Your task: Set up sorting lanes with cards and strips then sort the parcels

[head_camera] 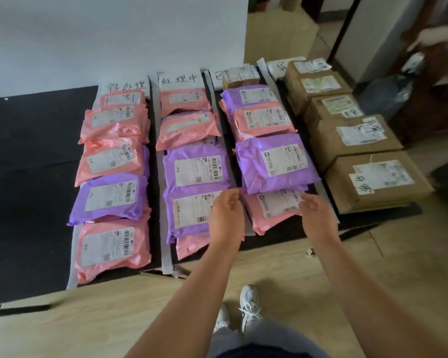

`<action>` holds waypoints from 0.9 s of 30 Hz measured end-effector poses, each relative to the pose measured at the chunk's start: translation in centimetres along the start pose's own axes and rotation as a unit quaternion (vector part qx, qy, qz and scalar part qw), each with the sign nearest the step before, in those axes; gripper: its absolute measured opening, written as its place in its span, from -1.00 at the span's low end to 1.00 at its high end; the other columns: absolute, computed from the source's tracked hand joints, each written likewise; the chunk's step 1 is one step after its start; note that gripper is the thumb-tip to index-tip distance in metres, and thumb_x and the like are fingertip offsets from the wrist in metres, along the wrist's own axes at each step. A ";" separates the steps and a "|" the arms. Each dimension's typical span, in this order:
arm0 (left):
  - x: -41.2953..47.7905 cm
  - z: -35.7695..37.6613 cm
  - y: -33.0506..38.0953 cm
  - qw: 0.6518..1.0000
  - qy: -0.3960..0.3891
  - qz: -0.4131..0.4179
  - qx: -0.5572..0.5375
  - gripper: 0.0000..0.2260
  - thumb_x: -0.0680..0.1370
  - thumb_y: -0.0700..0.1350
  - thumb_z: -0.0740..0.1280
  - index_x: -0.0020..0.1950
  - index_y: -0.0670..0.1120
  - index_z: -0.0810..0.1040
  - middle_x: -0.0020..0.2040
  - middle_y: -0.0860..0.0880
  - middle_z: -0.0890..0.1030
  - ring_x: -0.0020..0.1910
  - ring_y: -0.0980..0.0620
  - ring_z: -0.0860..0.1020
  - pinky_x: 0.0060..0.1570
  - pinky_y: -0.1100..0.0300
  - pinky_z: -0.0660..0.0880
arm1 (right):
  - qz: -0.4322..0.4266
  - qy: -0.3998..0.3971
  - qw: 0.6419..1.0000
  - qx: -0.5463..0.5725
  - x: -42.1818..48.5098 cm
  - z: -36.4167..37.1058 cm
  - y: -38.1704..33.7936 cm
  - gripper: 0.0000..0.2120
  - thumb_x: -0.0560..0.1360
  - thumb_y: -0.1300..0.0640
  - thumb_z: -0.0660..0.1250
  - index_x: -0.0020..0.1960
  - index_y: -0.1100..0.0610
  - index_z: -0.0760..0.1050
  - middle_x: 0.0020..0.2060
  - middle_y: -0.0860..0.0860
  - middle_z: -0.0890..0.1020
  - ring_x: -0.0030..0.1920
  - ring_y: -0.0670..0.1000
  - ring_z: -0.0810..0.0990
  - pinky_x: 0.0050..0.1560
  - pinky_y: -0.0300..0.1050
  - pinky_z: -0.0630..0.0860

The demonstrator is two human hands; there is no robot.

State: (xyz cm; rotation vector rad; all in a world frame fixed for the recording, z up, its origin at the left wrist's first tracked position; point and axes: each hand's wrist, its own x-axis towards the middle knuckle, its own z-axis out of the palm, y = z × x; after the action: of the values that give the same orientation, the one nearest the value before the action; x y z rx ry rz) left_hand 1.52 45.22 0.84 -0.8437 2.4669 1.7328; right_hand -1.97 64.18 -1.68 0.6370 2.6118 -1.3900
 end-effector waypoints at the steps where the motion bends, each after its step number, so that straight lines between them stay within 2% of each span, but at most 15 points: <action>1: -0.3 1.0 -0.1 1.000 -0.023 -0.009 0.001 -0.74 0.63 -0.19 0.20 0.28 0.02 0.52 0.01 0.15 0.57 -0.25 0.29 0.57 -0.47 0.44 0.36 | 0.006 0.004 1.000 -0.005 0.1 -0.4 0.6 -0.72 0.63 0.17 0.23 0.31 0.07 0.53 0.15 0.04 0.64 0.01 0.00 0.53 -0.04 -0.11 0.38; 3: -0.7 2.7 -0.2 0.997 -0.062 -0.039 -0.009 -0.77 0.62 -0.18 0.21 0.27 -0.08 0.48 -0.01 0.03 0.62 -0.27 0.27 0.61 -0.50 0.47 0.36 | 0.020 0.004 1.000 -0.017 0.6 -1.2 1.6 -0.68 0.63 0.13 0.24 0.37 0.04 0.48 0.21 0.02 0.62 0.03 -0.01 0.53 -0.06 -0.11 0.38; 5: -0.8 4.2 0.1 0.992 -0.092 -0.080 -0.044 -0.62 0.62 -0.10 0.26 0.39 -0.22 0.36 0.18 -0.22 0.58 0.03 -0.04 0.64 -0.44 0.48 0.36 | 0.033 -0.010 0.999 -0.014 1.8 -2.0 2.2 -0.59 0.62 0.08 0.26 0.46 0.05 0.39 0.31 0.02 0.56 0.19 0.05 0.54 0.06 -0.07 0.40; 6: -0.6 4.8 0.2 0.989 -0.101 -0.096 -0.053 -0.52 0.61 -0.03 0.28 0.46 -0.20 0.29 0.30 -0.19 0.54 0.17 -0.15 0.58 -0.27 0.43 0.44 | 0.039 -0.019 0.999 -0.012 2.5 -2.3 2.3 -0.54 0.61 0.05 0.29 0.49 0.06 0.34 0.36 0.04 0.53 0.28 0.08 0.52 0.12 -0.05 0.40; 7: -0.3 5.4 0.3 0.988 -0.102 -0.106 -0.052 -0.45 0.61 0.05 0.29 0.52 -0.15 0.23 0.38 -0.11 0.49 0.26 -0.15 0.52 -0.08 0.31 0.49 | 0.045 -0.032 0.998 -0.013 3.4 -2.6 2.3 -0.48 0.59 0.02 0.31 0.51 0.07 0.30 0.38 0.06 0.50 0.33 0.11 0.50 0.15 -0.01 0.41; 8: 0.1 5.9 0.3 0.988 -0.096 -0.112 -0.050 -0.40 0.60 0.11 0.28 0.55 -0.10 0.19 0.43 -0.06 0.44 0.32 -0.14 0.48 0.03 0.18 0.50 | 0.050 -0.048 0.997 -0.016 4.3 -2.8 2.3 -0.42 0.57 -0.01 0.34 0.53 0.08 0.27 0.39 0.08 0.49 0.34 0.13 0.49 0.17 0.02 0.43; 11: 2.2 7.2 0.6 0.985 -0.055 -0.152 -0.066 -0.31 0.59 0.21 0.25 0.60 -0.06 0.11 0.49 -0.09 0.35 0.42 -0.19 0.36 0.28 -0.04 0.39 | 0.055 -0.111 0.992 -0.009 6.7 -3.0 2.0 -0.33 0.53 0.00 0.40 0.55 0.08 0.21 0.41 0.10 0.47 0.37 0.14 0.47 0.13 -0.01 0.44; 13: 3.4 7.9 0.8 0.977 -0.024 -0.191 -0.086 -0.28 0.58 0.26 0.22 0.62 -0.07 0.07 0.45 -0.13 0.39 0.41 -0.22 0.37 0.38 -0.12 0.30 | 0.068 -0.148 0.987 0.006 8.2 -3.0 2.2 -0.31 0.52 0.07 0.42 0.56 0.06 0.19 0.42 0.10 0.46 0.39 0.12 0.45 0.14 -0.04 0.44; 16: 4.2 9.1 1.0 0.966 -0.012 -0.221 -0.134 -0.26 0.51 0.31 0.24 0.56 -0.06 0.21 0.29 -0.18 0.51 0.26 -0.25 0.50 0.30 -0.22 0.41 | 0.087 -0.203 0.975 0.011 9.6 -3.0 2.8 -0.32 0.55 0.17 0.37 0.58 0.05 0.15 0.36 0.11 0.52 0.32 0.10 0.51 -0.04 -0.14 0.42; 18: 4.4 10.0 1.1 0.965 -0.018 -0.229 -0.126 -0.23 0.44 0.36 0.21 0.53 -0.04 0.25 0.26 -0.18 0.52 0.22 -0.25 0.51 0.24 -0.23 0.45 | 0.095 -0.231 0.968 -0.001 10.0 -3.0 3.4 -0.30 0.56 0.19 0.36 0.60 0.06 0.10 0.33 0.11 0.55 0.29 0.10 0.54 -0.06 -0.15 0.40; 20: 4.6 10.9 1.3 0.970 -0.006 -0.227 -0.087 -0.34 0.54 0.31 0.19 0.51 -0.05 0.28 0.04 -0.06 0.52 0.06 -0.12 0.51 0.09 -0.01 0.44 | 0.092 -0.247 0.964 -0.016 10.3 -3.1 4.0 -0.29 0.57 0.19 0.35 0.61 0.07 0.08 0.32 0.10 0.57 0.26 0.07 0.56 -0.12 -0.22 0.40; 22: 4.9 11.5 1.4 0.974 0.006 -0.222 -0.050 -0.50 0.64 0.19 0.14 0.46 -0.10 0.35 -0.18 0.03 0.44 -0.19 0.02 0.46 -0.22 0.17 0.33 | 0.091 -0.251 0.963 -0.028 10.7 -3.4 4.3 -0.27 0.57 0.20 0.34 0.62 0.06 0.05 0.33 0.09 0.56 0.23 0.02 0.56 -0.28 -0.29 0.37; 24: 5.1 12.1 1.5 0.974 0.004 -0.223 -0.036 -0.58 0.67 0.11 0.12 0.39 -0.13 0.39 -0.19 0.01 0.47 -0.25 0.07 0.45 -0.35 0.18 0.26 | 0.083 -0.256 0.962 -0.041 11.1 -3.7 4.5 -0.27 0.58 0.21 0.33 0.62 0.07 0.04 0.33 0.08 0.56 0.23 0.01 0.56 -0.34 -0.30 0.37; 27: 5.2 12.4 1.8 0.974 0.004 -0.222 -0.037 -0.62 0.66 0.06 0.12 0.38 -0.14 0.40 -0.13 -0.07 0.54 -0.19 -0.01 0.52 -0.30 0.15 0.35 | 0.070 -0.272 0.958 -0.060 11.7 -3.9 4.9 -0.31 0.58 0.21 0.33 0.61 0.09 0.08 0.32 0.08 0.56 0.29 0.04 0.55 -0.23 -0.32 0.40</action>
State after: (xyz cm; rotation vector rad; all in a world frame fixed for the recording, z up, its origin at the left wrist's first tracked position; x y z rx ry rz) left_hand -7.28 54.31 -3.99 -1.2897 2.0136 1.6586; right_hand -10.14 73.33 -6.61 0.3493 2.1467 -1.1499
